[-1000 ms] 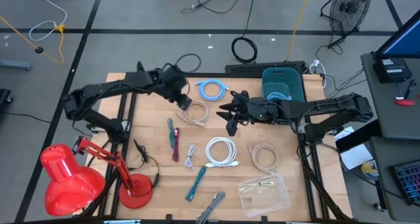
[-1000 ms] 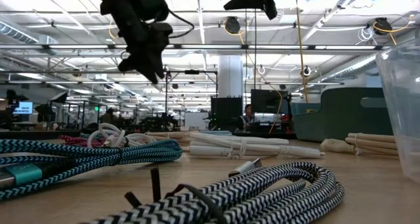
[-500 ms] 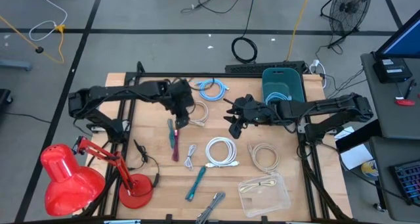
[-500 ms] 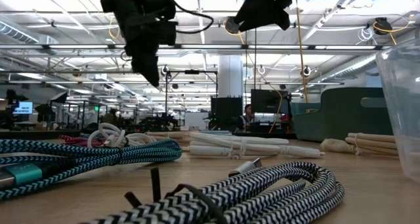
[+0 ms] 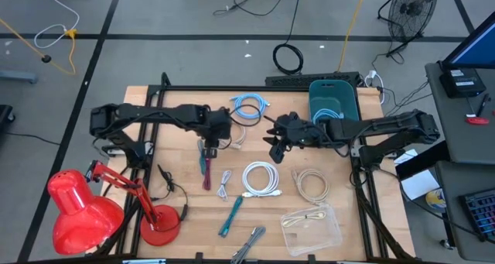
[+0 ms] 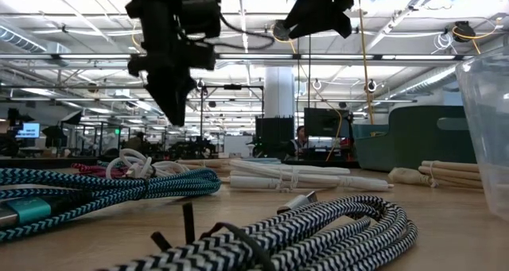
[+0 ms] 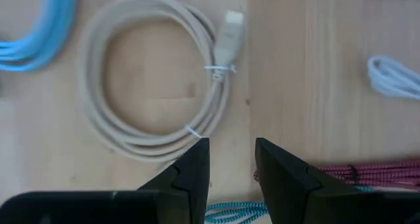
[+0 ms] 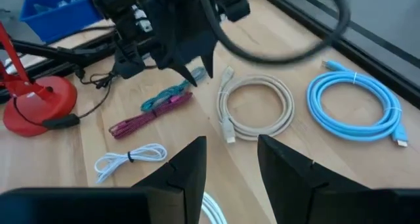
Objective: Pick & Place USB Port
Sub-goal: Put the blue hdmi cable into the blue bin
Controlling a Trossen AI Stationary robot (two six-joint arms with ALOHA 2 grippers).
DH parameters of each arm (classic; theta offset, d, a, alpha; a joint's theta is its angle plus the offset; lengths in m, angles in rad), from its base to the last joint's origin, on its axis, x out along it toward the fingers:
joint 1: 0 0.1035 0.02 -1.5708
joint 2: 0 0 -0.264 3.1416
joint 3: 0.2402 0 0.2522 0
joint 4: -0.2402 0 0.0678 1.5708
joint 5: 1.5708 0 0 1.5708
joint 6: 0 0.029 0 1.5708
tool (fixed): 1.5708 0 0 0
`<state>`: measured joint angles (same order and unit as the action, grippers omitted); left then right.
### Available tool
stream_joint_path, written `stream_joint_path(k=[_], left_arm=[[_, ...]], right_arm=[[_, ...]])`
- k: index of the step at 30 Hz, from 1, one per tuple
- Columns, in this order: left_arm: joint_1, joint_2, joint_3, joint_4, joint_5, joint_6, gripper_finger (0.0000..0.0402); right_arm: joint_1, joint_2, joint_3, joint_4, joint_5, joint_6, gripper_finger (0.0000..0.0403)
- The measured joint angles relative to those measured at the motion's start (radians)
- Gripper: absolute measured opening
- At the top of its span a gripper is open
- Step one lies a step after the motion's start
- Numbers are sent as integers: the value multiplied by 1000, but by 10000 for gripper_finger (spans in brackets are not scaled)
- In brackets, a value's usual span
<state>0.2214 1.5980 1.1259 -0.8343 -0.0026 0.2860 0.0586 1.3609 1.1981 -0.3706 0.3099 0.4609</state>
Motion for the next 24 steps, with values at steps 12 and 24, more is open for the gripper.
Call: stream_joint_path(k=[12, 24], left_arm=[[-50, 100, 57, 1, -81, 103, 129], [7, 94, 227, 54, -237, -285, 143]], right_arm=[[2, 1, -108, 57, -82, 121, 128], [-77, 0, -117, 52, -52, 157, 128]])
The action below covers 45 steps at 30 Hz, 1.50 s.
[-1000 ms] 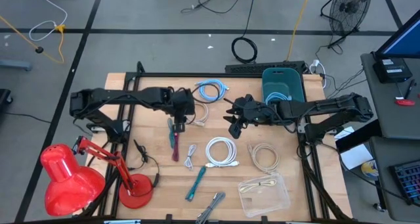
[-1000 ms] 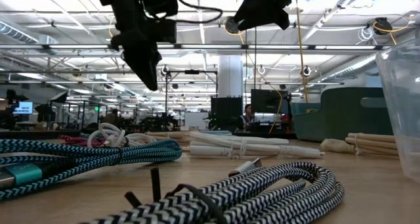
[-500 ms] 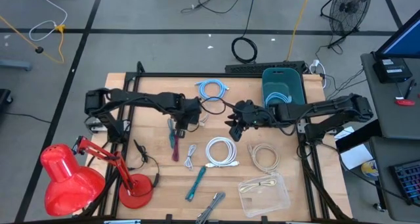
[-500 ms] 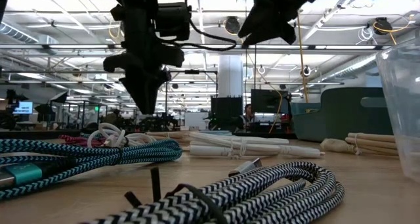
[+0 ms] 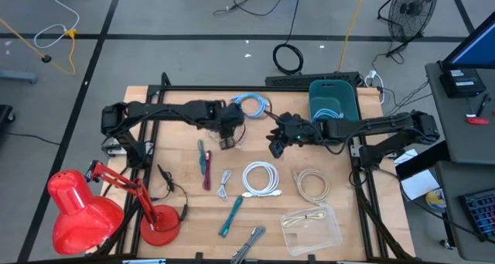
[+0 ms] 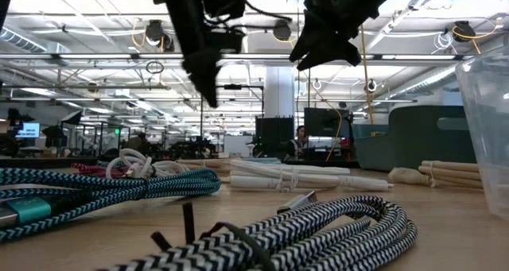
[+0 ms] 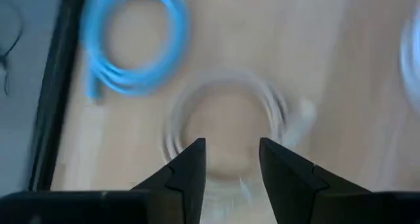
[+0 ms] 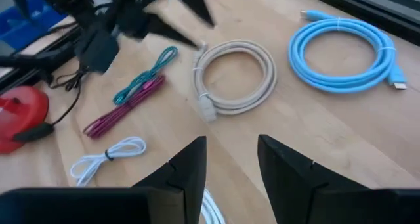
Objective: Pick & Place USB Port
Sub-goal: Put the blue hdmi cable into the blue bin
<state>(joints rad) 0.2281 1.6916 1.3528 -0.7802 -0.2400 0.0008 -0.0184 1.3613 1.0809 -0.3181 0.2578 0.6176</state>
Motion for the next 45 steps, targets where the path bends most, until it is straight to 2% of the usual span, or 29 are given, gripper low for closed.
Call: stream_joint_path(k=[5, 11, 14, 16, 19, 25, 28, 31, 37, 41, 45], left_arm=[[129, 0, 21, 158, 112, -247, 139], [297, 72, 22, 175, 246, -565, 150], [326, 144, 52, 177, 349, -625, 157], [327, 201, 97, 151, 371, -626, 160], [317, 290, 220, 50, 364, -610, 163], [299, 472, 564, -233, 235, -560, 164], [317, 562, 733, -365, 209, -608, 164], [340, 642, 835, -452, 241, -697, 164], [367, 702, 867, -489, 347, -802, 165], [374, 707, 867, -522, 315, -772, 183], [385, 707, 868, -574, 257, -765, 227]], right_arm=[[-8, 0, 0, 1, -46, 3, 128], [1, 0, 0, 0, -52, 7, 128], [1, 0, 0, -1, -52, 3, 128], [1, 0, 0, -1, -53, 2, 128], [1, 0, 0, -2, -72, 0, 128], [16, 0, 0, -18, -87, -3, 128], [28, 0, 0, -23, -81, -4, 128], [36, 0, 0, -29, -80, -4, 128], [56, 0, 0, -32, -77, -12, 128], [70, 0, 0, -32, -76, -12, 128], [79, 0, 0, -32, -70, -12, 128]])
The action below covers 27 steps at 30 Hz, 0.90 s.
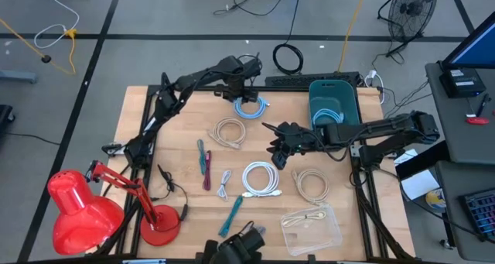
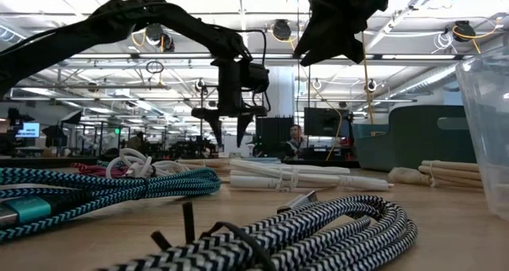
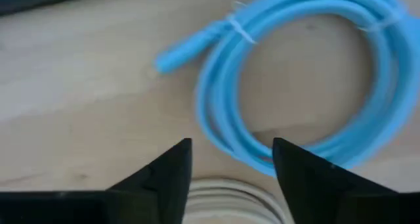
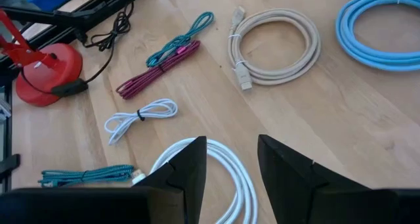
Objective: Pick & Place USB Port
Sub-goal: Put the blue hdmi cable into the blue bin
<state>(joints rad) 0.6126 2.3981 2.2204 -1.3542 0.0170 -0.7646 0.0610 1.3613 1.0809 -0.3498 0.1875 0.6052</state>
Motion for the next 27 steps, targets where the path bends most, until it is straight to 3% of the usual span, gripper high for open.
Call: stream_joint_path(k=[6, 10, 27], left_arm=[[9, 0, 0, 20, 40, -21, 306], [7, 0, -1, 42, 60, -37, 334], [6, 56, -10, 27, 74, -43, 304]], right_arm=[[0, 0, 0, 0, 4, -15, 128], [0, 0, 0, 1, 21, -19, 128], [0, 0, 0, 0, 21, -35, 128]])
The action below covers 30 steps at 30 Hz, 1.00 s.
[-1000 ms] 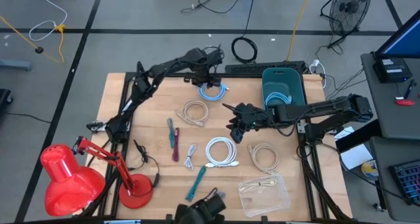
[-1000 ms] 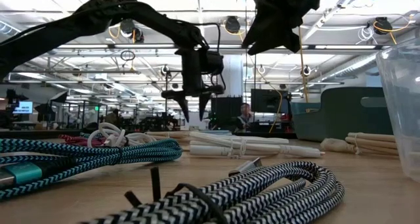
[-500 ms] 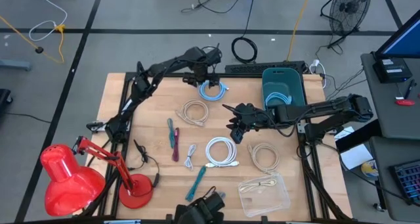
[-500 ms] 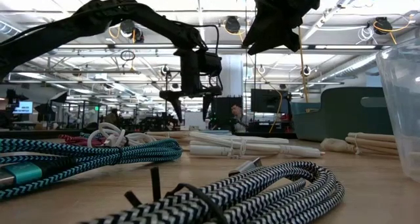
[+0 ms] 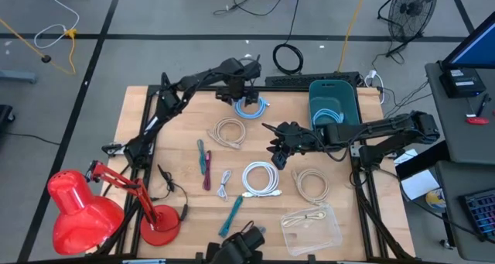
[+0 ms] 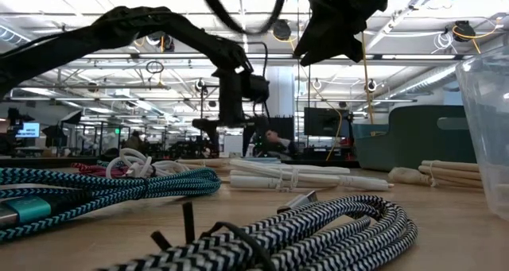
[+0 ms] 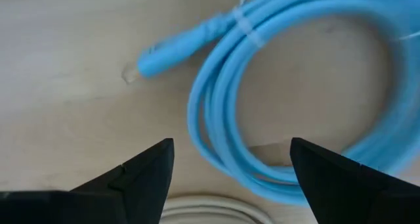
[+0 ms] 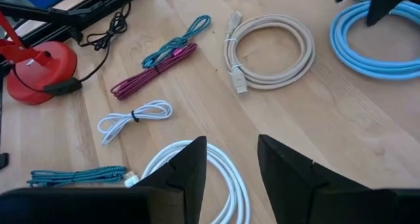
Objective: Pick & Place USB Port
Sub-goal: Put the blue hdmi cable into the blue bin
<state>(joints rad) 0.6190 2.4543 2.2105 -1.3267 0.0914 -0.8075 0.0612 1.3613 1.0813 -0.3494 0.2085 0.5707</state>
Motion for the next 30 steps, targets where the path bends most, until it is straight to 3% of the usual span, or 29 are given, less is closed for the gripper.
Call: stream_joint_path(k=[26, 30], left_arm=[[4, 25, 0, 46, -12, -15, 310], [4, 25, 0, 48, -12, -25, 292]], right_arm=[[0, 0, 0, 0, -5, -19, 128], [0, 0, 0, 0, -28, -26, 128]])
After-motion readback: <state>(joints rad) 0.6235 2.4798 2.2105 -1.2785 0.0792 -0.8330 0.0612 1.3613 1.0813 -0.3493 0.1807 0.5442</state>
